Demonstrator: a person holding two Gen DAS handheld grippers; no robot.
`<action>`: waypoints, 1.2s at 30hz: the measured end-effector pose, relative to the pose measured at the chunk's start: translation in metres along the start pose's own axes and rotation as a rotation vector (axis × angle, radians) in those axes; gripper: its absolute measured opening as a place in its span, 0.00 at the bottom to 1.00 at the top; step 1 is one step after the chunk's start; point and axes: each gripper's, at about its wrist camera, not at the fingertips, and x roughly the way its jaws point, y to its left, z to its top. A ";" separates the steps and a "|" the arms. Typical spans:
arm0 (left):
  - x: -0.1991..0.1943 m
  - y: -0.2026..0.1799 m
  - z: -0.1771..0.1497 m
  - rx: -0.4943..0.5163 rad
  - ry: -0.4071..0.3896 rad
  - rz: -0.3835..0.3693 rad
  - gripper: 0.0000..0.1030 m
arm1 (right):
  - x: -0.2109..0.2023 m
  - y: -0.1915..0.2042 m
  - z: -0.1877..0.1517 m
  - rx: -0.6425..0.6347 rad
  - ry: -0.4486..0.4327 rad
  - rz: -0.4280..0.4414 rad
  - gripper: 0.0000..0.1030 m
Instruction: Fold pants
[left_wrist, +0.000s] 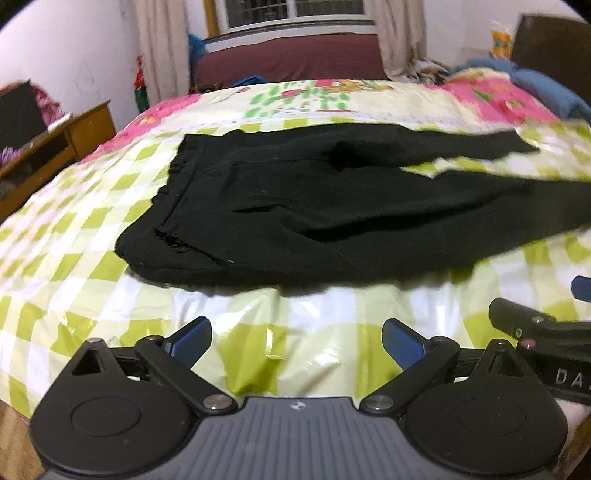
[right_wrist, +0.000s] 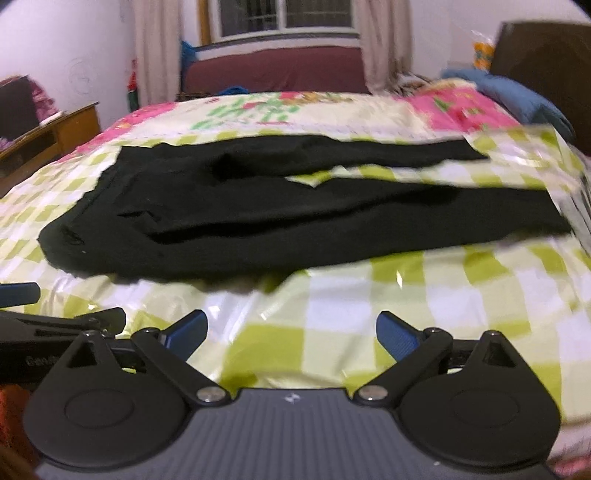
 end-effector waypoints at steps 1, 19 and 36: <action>0.001 0.006 0.003 -0.010 -0.008 0.010 1.00 | 0.002 0.005 0.004 -0.025 -0.008 0.011 0.95; 0.096 0.120 0.037 -0.151 0.013 0.176 1.00 | 0.107 0.127 0.043 -0.427 -0.005 0.254 0.89; 0.106 0.161 0.034 -0.225 0.018 0.101 0.45 | 0.121 0.177 0.044 -0.443 0.100 0.364 0.27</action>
